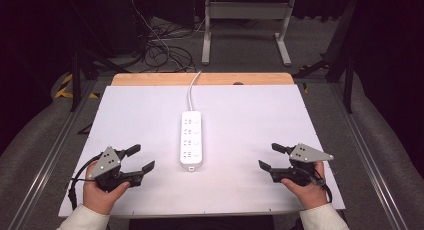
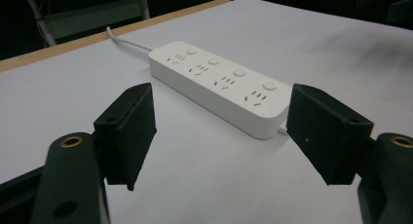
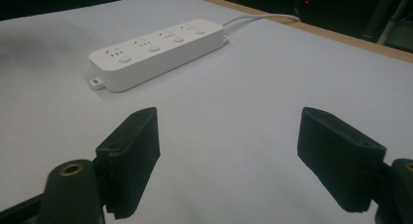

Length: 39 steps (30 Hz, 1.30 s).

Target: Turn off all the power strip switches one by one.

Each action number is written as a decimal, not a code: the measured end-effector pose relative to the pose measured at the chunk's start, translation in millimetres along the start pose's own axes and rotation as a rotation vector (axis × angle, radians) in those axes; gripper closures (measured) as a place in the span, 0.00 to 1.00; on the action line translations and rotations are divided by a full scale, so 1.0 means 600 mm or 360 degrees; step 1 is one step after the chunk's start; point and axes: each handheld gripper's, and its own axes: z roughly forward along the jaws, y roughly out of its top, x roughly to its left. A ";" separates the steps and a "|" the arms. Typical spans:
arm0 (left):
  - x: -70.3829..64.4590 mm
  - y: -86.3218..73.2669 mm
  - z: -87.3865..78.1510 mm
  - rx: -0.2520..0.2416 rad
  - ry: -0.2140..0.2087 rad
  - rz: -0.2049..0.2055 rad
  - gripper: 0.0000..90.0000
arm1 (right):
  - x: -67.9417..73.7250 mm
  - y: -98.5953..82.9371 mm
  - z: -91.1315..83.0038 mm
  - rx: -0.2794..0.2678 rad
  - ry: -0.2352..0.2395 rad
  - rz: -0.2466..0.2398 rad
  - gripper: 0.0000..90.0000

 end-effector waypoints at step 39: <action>0.000 0.098 0.086 0.0038 -0.0165 -0.0057 0.41 | 0.009 0.001 0.000 -0.0013 0.0041 0.0003 0.32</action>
